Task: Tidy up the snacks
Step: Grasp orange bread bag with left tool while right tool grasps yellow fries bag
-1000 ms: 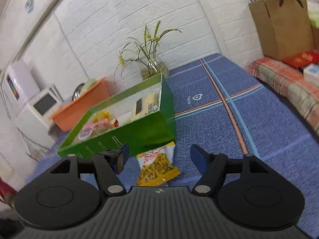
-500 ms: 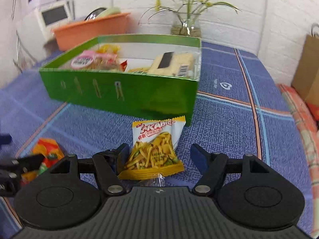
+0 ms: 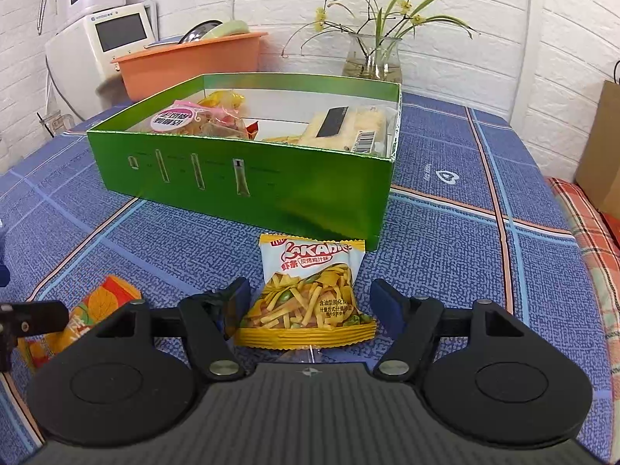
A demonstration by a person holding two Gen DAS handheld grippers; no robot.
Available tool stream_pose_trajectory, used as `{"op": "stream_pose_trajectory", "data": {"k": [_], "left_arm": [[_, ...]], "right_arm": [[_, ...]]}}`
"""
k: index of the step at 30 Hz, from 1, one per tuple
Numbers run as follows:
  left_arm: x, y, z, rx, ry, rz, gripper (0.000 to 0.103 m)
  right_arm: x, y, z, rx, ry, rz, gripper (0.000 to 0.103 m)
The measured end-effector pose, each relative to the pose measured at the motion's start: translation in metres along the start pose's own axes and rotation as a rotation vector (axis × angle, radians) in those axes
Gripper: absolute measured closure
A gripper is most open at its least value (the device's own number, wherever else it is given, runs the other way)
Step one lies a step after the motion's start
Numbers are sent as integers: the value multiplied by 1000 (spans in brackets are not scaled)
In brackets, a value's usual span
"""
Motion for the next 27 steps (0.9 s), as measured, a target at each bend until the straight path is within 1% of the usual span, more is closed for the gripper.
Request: {"op": "stream_pose_trajectory", "data": {"k": [2, 3, 5, 7, 9, 10, 12, 17, 22, 27], "left_arm": [[2, 2, -2, 66, -56, 20, 1], [2, 3, -4, 82, -91, 34, 1], [2, -1, -14, 57, -156, 74, 1], [-2, -12, -28, -16, -192, 139, 0], [2, -17, -37, -90, -169, 88, 0], [3, -19, -41, -105, -159, 83, 0], [0, -20, -46, -102, -162, 90, 0], [-10, -15, -53, -139, -117, 62, 0], [-12, -15, -51, -199, -162, 20, 0], [-8, -18, -48, -258, -220, -34, 7]], "right_arm": [[0, 0, 0, 1, 11, 3, 0], [1, 0, 0, 13, 19, 4, 0], [2, -1, -1, 17, 38, 4, 0], [6, -4, -1, 37, 54, 2, 0], [11, -9, -2, 50, 70, -10, 0], [13, -11, -3, 54, 74, -17, 0], [18, -15, -5, 58, 76, -27, 0], [21, -17, -8, 57, 74, -33, 0], [15, -10, -9, 107, 62, -7, 0], [5, 1, -4, 165, 42, 19, 0]]}}
Point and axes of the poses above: each gripper's, at about its wrist camera, not at the fingertips, and x roughly against the way its jaws point, z to its left, y to its top, the point moved 9 cm from there along -x, roughly the way its jaws point, and after that the axes turned 1 degree about -y, right-handed, at the moved point
